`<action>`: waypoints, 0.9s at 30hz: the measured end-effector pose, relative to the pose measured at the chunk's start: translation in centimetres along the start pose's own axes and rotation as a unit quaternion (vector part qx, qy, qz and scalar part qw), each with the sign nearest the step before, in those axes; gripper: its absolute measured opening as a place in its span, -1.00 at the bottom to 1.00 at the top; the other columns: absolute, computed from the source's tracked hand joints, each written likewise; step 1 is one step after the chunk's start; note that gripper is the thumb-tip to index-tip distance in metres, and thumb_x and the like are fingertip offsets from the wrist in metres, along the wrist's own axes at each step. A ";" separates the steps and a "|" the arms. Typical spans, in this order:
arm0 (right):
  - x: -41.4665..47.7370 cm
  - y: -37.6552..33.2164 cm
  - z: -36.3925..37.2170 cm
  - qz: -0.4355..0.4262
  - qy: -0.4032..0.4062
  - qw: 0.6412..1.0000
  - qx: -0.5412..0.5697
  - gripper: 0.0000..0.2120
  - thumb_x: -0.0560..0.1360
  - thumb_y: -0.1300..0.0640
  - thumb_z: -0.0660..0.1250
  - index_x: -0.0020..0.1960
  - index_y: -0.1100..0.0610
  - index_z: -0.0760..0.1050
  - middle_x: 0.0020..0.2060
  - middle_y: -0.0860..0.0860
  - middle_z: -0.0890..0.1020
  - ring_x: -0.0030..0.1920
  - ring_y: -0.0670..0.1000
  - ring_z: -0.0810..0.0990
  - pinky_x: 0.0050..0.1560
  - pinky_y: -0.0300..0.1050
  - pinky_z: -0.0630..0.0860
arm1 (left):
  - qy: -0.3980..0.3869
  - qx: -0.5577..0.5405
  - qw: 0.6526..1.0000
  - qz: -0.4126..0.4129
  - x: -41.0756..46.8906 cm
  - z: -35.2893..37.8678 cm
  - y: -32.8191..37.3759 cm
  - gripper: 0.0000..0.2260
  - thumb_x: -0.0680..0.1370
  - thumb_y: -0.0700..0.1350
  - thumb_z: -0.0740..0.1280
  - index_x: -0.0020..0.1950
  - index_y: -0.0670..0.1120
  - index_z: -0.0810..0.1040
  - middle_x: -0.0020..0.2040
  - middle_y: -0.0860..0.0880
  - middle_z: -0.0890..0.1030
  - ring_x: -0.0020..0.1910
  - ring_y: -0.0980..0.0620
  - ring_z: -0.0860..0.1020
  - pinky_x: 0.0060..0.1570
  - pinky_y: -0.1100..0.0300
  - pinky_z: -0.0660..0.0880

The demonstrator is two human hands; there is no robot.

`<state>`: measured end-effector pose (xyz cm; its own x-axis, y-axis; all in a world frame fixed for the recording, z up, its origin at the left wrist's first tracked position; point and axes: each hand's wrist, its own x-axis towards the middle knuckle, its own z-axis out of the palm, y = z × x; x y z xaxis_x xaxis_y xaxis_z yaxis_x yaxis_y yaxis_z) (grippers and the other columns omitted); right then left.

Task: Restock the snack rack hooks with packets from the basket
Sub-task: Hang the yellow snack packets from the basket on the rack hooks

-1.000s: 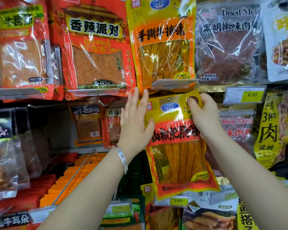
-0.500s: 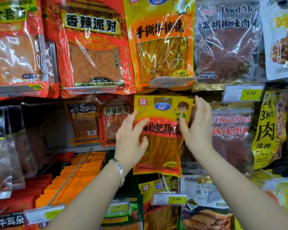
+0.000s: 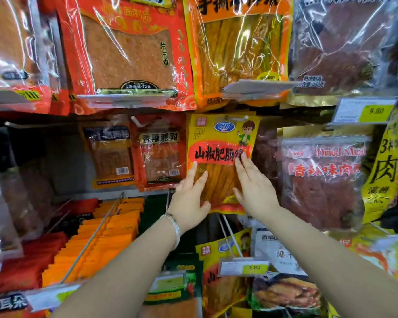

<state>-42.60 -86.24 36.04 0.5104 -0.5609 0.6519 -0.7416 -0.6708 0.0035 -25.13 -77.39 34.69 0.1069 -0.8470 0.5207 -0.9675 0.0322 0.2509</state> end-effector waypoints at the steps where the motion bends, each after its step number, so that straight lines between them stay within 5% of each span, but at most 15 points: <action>1: 0.7 0.0 0.2 0.009 -0.017 1.000 -0.001 -0.29 0.54 0.08 0.24 0.54 0.17 -0.06 0.54 0.14 -0.04 0.53 0.08 0.06 0.39 -0.06 0.24 | -0.003 -0.024 1.000 -0.010 0.6 0.1 -0.2 -0.33 0.51 -0.01 0.28 0.54 0.03 0.04 0.54 0.13 -0.24 0.47 -0.19 0.12 0.38 -0.01 0.20; 5: 3.1 -0.3 0.1 0.049 -0.092 0.994 0.012 -0.30 0.54 0.20 0.17 0.55 0.14 -0.13 0.54 0.08 -0.14 0.53 0.05 -0.01 0.42 -0.05 0.19 | -0.047 -0.063 0.996 -0.032 2.7 0.3 -1.1 -0.29 0.49 -0.01 0.31 0.55 -0.04 0.03 0.52 0.17 -0.29 0.41 -0.19 0.26 0.29 0.03 0.36; 10: 3.8 -1.0 -1.8 0.098 -0.144 0.983 0.050 -0.38 0.55 0.19 0.17 0.54 0.11 0.02 0.54 0.08 0.01 0.52 0.10 0.05 0.46 0.03 0.16 | -0.097 -0.113 0.989 -0.018 3.0 0.4 -1.2 -0.31 0.52 -0.04 0.32 0.54 -0.13 0.04 0.54 0.08 -0.28 0.49 -0.03 0.15 0.39 0.18 0.22; 13: 1.4 -2.2 -3.4 0.118 -0.082 0.982 0.118 -0.50 0.52 0.16 0.24 0.45 0.12 0.30 0.41 0.12 0.37 0.41 0.13 0.33 0.35 -0.03 0.31 | -0.072 -0.156 0.985 -0.024 1.0 -0.8 -0.4 -0.40 0.53 -0.05 0.30 0.52 -0.08 0.16 0.56 -0.04 0.01 0.52 -0.03 0.08 0.46 0.12 0.10; 15: -1.9 -3.5 -4.2 0.139 -0.013 0.973 0.181 -0.60 0.47 0.18 0.31 0.31 0.13 0.47 0.22 0.10 0.57 0.22 0.09 0.52 0.20 -0.11 0.40 | -0.015 -0.173 0.985 -0.003 -1.5 -1.9 0.4 -0.52 0.53 -0.08 0.30 0.44 -0.07 0.34 0.46 -0.09 0.31 0.45 -0.03 0.24 0.41 0.17 0.16; 19: -11.6 -6.7 -3.8 0.188 0.050 0.933 0.303 -0.80 0.45 0.25 0.35 0.03 0.04 0.54 -0.21 -0.05 0.56 -0.23 -0.07 0.53 -0.17 -0.24 0.42 | 0.062 -0.295 0.953 0.023 -10.0 -2.9 2.5 -0.74 0.49 -0.14 0.31 0.17 0.01 0.55 0.05 0.20 0.49 0.05 0.26 0.47 0.05 0.47 0.33; 24: -25.9 -10.6 0.4 0.262 -0.082 0.869 0.413 -0.80 0.49 0.34 0.30 -0.04 0.05 0.47 -0.40 -0.09 0.43 -0.42 -0.22 0.42 -0.34 -0.42 0.31 | -0.078 -0.355 0.927 -0.097 -25.4 1.8 2.0 -0.85 0.52 -0.18 0.30 0.05 -0.02 0.57 -0.07 0.11 0.57 -0.15 0.28 0.51 -0.12 0.43 0.39; 27: -34.7 -12.7 3.1 0.278 -0.251 0.822 0.429 -0.83 0.49 0.38 0.29 0.00 0.16 0.48 -0.34 -0.05 0.48 -0.38 -0.15 0.47 -0.29 -0.32 0.40 | -0.228 -0.407 0.844 -0.265 -37.2 5.2 1.3 -0.87 0.59 -0.31 0.18 -0.02 -0.17 0.51 -0.19 -0.14 0.49 -0.37 0.06 0.50 -0.33 0.36 0.39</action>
<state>-49.55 -59.71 11.05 0.4717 -0.8814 -0.0244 -0.4509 -0.2173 -0.8657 -31.52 -48.57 11.35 0.1954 -0.9672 -0.1620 -0.3141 -0.2182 0.9240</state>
